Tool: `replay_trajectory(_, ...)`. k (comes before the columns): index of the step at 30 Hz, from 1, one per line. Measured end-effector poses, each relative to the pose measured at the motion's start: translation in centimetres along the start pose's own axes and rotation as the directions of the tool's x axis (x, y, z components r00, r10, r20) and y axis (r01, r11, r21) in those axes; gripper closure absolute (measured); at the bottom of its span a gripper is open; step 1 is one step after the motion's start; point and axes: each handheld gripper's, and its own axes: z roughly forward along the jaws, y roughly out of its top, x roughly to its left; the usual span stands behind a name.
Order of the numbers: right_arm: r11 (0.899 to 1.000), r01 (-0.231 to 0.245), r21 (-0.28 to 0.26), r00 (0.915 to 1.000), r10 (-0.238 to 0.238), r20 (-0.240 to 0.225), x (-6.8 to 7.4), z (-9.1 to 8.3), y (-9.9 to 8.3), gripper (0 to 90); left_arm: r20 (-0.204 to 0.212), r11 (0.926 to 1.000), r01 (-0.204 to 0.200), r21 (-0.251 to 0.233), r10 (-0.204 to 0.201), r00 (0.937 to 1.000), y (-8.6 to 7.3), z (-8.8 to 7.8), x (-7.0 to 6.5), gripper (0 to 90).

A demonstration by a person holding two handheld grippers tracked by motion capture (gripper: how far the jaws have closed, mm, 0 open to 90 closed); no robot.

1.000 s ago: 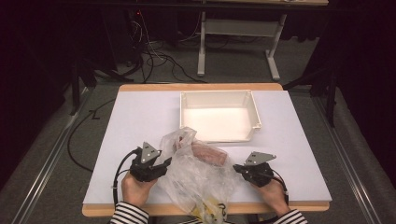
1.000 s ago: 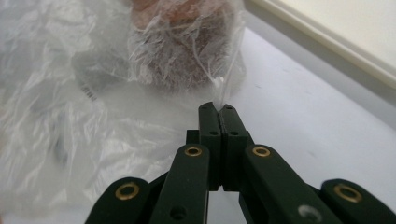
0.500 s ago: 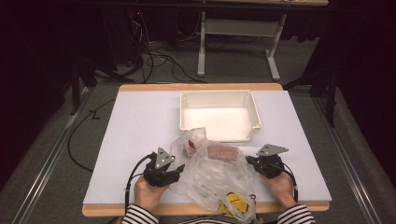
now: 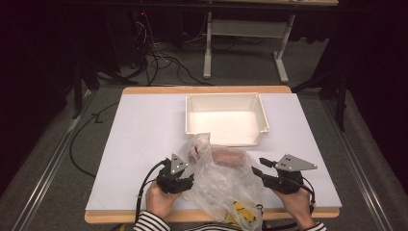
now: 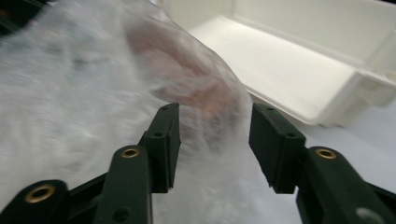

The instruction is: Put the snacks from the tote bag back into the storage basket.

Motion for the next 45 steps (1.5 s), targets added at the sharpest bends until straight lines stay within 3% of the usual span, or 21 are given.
replay_trajectory(5, 0.999, 0.038, -0.020, 0.9982, -0.039, -0.045, 1.6, -0.1, 0.8, 46.9, -0.005, 0.9998, 0.008, 0.018, -0.008, 1.0000, -0.1, 0.5, 0.0, 47.3)
replay_trajectory(8, 0.999, 0.051, 0.005, 0.9947, -0.050, -0.089, 2.3, 0.5, 1.1, 46.6, 0.002, 0.9995, 0.010, 0.028, -0.010, 0.9999, -0.2, 0.7, -0.1, 50.2)
replay_trajectory(11, 0.995, 0.087, 0.042, 0.9908, -0.082, -0.107, 3.1, 1.6, 1.1, 46.2, 0.004, 0.9990, 0.002, 0.045, -0.002, 1.0000, -0.2, 0.9, -0.2, 55.5)
replay_trajectory(13, 0.995, 0.087, 0.048, 0.9907, -0.081, -0.110, 3.2, 1.8, 1.1, 46.3, 0.006, 0.9981, -0.005, 0.062, 0.005, 1.0000, -0.3, 1.1, -0.2, 56.8)
replay_trajectory(16, 0.993, 0.085, 0.079, 0.9895, -0.075, -0.124, 3.3, 2.6, 0.9, 52.8, 0.014, 0.9970, -0.001, 0.077, 0.000, 0.9999, -0.4, 1.4, -0.2, 60.1)
replay_trajectory(20, 0.991, 0.092, 0.095, 0.9898, -0.081, -0.117, 3.1, 3.1, 0.3, 69.2, 0.013, 0.9945, -0.021, 0.102, 0.020, 0.9997, -0.5, 1.7, -0.3, 64.8)
replay_trajectory(25, 0.987, 0.104, 0.120, 0.9887, -0.090, -0.120, 2.9, 3.0, 0.0, 87.8, 0.029, 0.9921, -0.047, 0.116, 0.044, 0.9986, -0.6, 1.8, -0.5, 77.4)
replay_trajectory(30, 0.990, 0.101, 0.102, 0.9913, -0.091, -0.095, 2.2, 2.3, 0.0, 89.6, 0.032, 0.9912, -0.058, 0.118, 0.055, 0.9980, -0.6, 1.4, -0.4, 86.0)
replay_trajectory(35, 0.994, 0.076, 0.081, 0.9951, -0.071, -0.069, 1.2, 1.6, -0.2, 89.7, 0.051, 0.9965, -0.038, 0.075, 0.034, 0.9981, -0.8, 0.2, -0.1, 87.8)
replay_trajectory(42, 0.998, 0.014, 0.067, 0.9996, -0.012, -0.026, -0.7, 0.8, -0.7, 89.8, 0.061, 1.0000, 0.010, 0.000, -0.010, 0.9981, -1.6, -2.4, 0.7, 87.9)
replay_trajectory(45, 0.997, -0.024, 0.068, 0.9997, 0.024, -0.003, -1.6, 0.5, -1.1, 89.8, 0.056, 0.9997, 0.022, -0.006, -0.022, 0.9982, -2.1, -3.0, 1.1, 87.9)
